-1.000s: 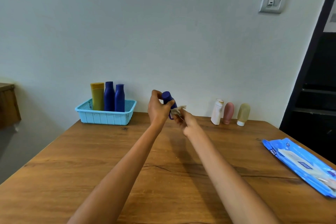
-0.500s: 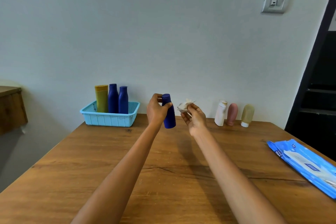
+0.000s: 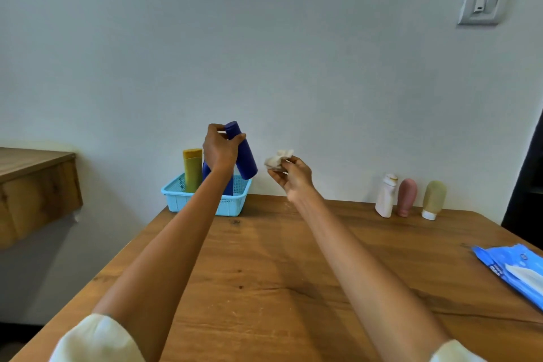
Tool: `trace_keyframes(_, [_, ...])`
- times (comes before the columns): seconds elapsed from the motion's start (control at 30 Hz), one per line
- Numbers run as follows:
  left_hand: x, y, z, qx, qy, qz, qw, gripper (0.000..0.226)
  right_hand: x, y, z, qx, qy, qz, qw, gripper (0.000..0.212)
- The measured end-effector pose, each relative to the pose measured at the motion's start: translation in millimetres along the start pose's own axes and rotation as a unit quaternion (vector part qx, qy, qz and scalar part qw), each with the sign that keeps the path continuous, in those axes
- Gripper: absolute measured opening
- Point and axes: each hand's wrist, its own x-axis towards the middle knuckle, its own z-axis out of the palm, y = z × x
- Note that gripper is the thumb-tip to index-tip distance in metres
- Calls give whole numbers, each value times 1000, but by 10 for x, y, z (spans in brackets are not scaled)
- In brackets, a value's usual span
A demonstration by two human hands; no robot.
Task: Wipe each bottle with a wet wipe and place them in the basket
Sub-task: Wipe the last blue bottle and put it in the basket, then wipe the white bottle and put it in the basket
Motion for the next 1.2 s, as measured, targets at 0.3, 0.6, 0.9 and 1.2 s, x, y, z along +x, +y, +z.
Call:
trace_keyframes(0.3, [332, -460, 137, 150, -11, 21, 988, 49, 299, 247, 464, -83, -13, 49, 995, 25])
trace_keyframes(0.6, [274, -905, 297, 176, -24, 61, 982, 45, 554, 521, 369, -95, 5, 65, 993, 23])
trace_keyframes(0.9, [245, -988, 314, 206, -25, 93, 974, 41, 615, 671, 333, -114, 17, 61, 991, 26])
trace_keyframes(1.2, [63, -832, 231, 237, 29, 154, 959, 32, 429, 418, 136, -107, 31, 24, 993, 26])
